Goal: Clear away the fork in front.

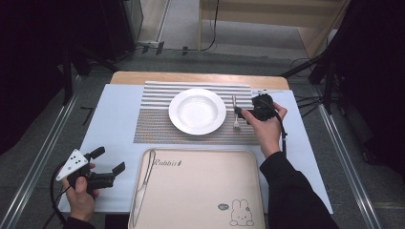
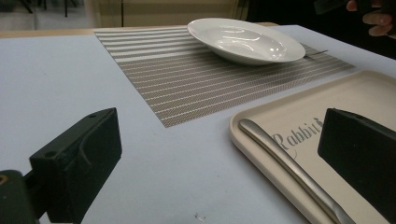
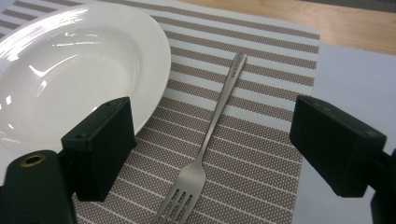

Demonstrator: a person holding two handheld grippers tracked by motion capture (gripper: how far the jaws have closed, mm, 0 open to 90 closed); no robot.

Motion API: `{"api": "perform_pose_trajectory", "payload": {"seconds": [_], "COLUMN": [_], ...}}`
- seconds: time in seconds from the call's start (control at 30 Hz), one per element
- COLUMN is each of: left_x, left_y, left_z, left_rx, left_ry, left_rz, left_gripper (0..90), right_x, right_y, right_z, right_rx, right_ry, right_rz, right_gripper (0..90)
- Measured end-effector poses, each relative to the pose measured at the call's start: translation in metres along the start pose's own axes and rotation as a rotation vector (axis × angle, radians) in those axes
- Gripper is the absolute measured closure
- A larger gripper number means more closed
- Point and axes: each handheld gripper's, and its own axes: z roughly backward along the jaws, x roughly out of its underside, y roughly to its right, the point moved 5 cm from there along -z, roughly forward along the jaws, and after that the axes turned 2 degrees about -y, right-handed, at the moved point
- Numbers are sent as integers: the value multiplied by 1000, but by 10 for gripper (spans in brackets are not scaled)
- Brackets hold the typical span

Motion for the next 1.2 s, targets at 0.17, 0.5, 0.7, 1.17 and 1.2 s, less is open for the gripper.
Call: {"api": "perform_pose_trajectory", "payload": {"seconds": [0.17,0.5,0.7,1.17,1.2], "left_x": [0,0,0,0,0], "left_y": [0,0,0,0,0], "left_z": [0,0,0,0,0], "left_rx": [0,-1,1,-2,-1], "left_ry": [1,1,1,-1,-1], "left_rz": [-1,-2,-2,-2,-2], "left_gripper": [0,0,0,0,0], "right_x": [-2,-4,-3,2,2], "right_y": [-2,-1,1,-6,-6], "right_z": [-12,-33,-43,-61,-62], "right_rx": [40,90,85,91,89], "right_ry": [-52,-99,-140,-262,-264], "right_rz": [-13,-14,-41,-50,-51], "right_gripper": [240,406,551,711,712]}}
